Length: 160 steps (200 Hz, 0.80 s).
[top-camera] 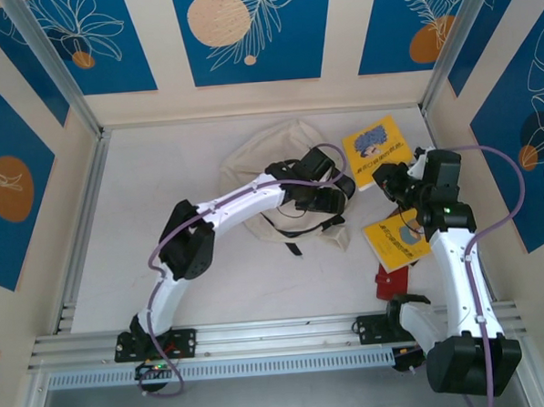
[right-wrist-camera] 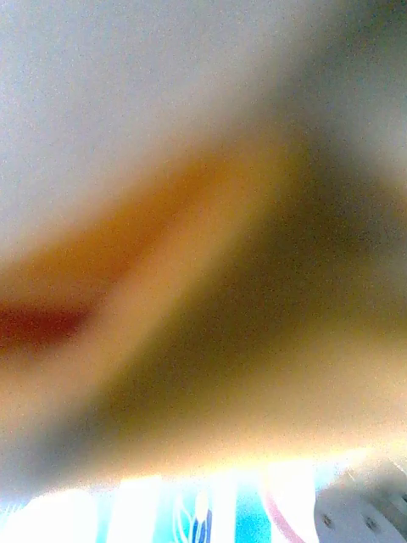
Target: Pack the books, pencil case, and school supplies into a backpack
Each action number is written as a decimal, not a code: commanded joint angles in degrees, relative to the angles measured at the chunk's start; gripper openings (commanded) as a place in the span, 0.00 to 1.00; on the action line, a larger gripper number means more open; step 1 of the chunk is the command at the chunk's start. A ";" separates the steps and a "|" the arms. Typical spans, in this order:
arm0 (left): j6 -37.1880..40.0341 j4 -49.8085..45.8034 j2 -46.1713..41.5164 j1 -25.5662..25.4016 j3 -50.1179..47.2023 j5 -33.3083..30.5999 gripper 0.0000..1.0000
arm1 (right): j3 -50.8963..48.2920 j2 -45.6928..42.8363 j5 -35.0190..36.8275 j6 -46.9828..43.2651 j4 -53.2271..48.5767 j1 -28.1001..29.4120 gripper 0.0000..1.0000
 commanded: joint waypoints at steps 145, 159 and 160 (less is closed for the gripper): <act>1.56 3.13 -14.84 9.36 -5.89 -8.06 0.00 | 0.23 -5.21 2.74 -6.37 -7.66 -0.82 0.03; 1.11 6.31 -17.64 10.31 -8.02 -8.85 0.00 | -0.51 -5.37 -0.11 -5.91 -7.21 -0.90 0.03; 1.07 6.44 -17.81 10.36 -8.09 -8.91 0.00 | -0.54 -5.38 -0.35 -5.81 -7.20 -0.85 0.03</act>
